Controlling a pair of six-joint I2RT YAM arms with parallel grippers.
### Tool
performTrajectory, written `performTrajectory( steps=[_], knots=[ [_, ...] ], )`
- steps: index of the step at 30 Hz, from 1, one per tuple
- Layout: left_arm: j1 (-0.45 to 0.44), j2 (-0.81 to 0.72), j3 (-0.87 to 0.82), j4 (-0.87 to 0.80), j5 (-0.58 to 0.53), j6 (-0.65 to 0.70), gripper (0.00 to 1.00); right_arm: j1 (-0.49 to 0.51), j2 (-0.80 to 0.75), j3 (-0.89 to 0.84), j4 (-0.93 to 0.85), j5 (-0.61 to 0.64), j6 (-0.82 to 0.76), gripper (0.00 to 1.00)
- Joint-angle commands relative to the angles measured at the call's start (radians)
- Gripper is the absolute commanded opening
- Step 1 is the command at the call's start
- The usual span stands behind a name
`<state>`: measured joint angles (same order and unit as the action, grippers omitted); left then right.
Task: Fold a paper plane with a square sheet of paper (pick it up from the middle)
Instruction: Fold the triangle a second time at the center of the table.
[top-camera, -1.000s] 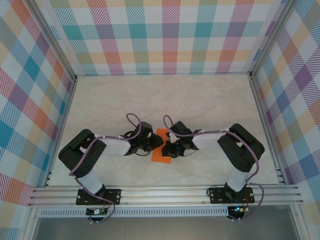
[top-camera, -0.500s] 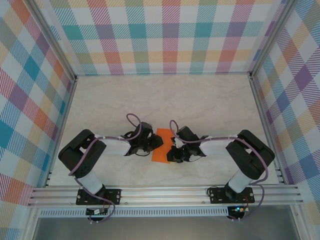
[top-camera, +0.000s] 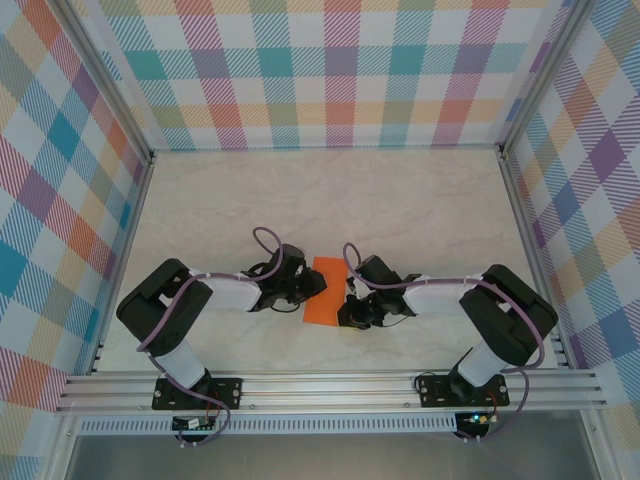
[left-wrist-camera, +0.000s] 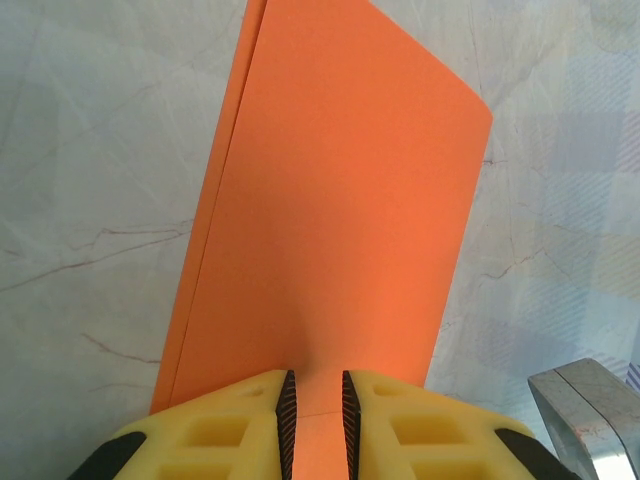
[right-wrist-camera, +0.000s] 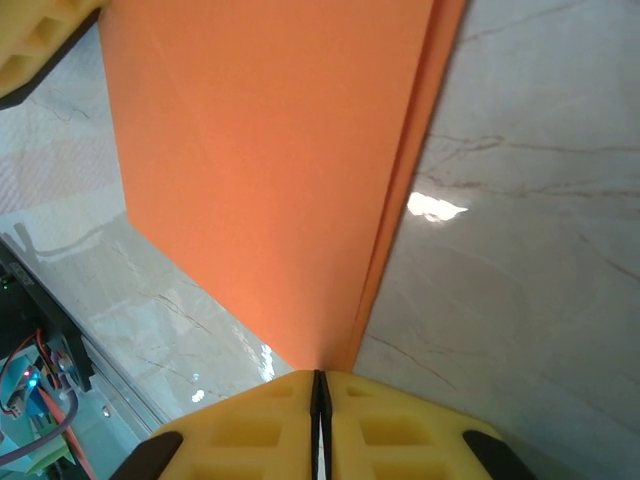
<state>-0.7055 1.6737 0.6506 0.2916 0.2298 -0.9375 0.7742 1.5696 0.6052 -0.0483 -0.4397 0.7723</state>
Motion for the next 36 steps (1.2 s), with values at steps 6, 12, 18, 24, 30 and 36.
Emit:
performTrajectory(
  steps=[6, 12, 18, 24, 30, 36],
  knots=[
    [-0.003, 0.023, -0.042, -0.098, -0.068, 0.022, 0.23, 0.012, -0.028, 0.102, -0.085, 0.024, 0.007, 0.13],
    [-0.003, 0.024, -0.037, -0.098, -0.070, 0.020, 0.23, 0.014, 0.074, 0.172, -0.037, 0.006, 0.007, 0.13],
    [-0.003, 0.022, -0.037, -0.106, -0.069, 0.022, 0.23, 0.013, 0.178, 0.163, -0.004, 0.022, 0.011, 0.13],
    [-0.003, 0.017, -0.040, -0.112, -0.073, 0.027, 0.23, 0.014, 0.207, 0.084, 0.019, 0.048, 0.028, 0.13],
    [-0.003, 0.015, -0.036, -0.115, -0.075, 0.028, 0.23, 0.014, 0.162, 0.030, 0.026, 0.044, 0.038, 0.13],
    [-0.003, 0.016, -0.037, -0.116, -0.079, 0.029, 0.23, 0.017, 0.114, 0.004, 0.008, 0.040, 0.031, 0.14]
  ],
)
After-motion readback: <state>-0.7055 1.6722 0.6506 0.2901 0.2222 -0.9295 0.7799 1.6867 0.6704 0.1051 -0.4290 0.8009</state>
